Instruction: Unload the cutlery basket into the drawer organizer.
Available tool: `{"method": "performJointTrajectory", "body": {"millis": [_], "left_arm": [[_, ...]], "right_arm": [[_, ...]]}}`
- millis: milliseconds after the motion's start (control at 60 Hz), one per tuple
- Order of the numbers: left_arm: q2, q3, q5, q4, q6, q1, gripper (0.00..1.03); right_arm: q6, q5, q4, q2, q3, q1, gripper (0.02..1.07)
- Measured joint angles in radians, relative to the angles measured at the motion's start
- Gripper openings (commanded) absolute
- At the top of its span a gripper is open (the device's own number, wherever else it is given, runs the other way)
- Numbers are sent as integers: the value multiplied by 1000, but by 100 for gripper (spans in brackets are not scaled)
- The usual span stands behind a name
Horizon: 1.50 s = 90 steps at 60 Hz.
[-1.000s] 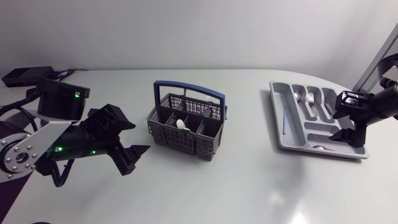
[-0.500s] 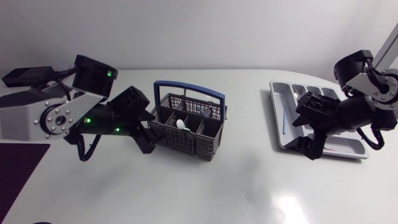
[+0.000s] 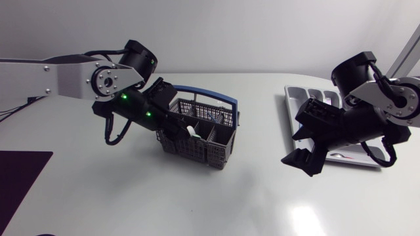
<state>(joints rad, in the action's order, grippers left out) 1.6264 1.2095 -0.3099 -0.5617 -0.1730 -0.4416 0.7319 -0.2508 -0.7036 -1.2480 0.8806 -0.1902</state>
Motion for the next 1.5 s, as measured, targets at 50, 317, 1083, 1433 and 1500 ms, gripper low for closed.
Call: {"method": "performJointTrajectory", "body": {"millis": [50,317,1083,1433,1500], "left_arm": [[14,12,0,-8,17,-3,58],[66,66,-23,-17,60,-5,50],[144,121,-58,-17,131,1,4],[99,121,-172,-33,148,37,4],[72,121,-201,-44,151,48,4]], "right_arm": [[-7,0,0,3,0,-6,102],[-18,0,0,33,-30,-18,102],[-27,13,0,89,-105,-70,102],[-31,31,0,104,-106,-89,102],[-33,32,0,104,-106,-91,102]]}}
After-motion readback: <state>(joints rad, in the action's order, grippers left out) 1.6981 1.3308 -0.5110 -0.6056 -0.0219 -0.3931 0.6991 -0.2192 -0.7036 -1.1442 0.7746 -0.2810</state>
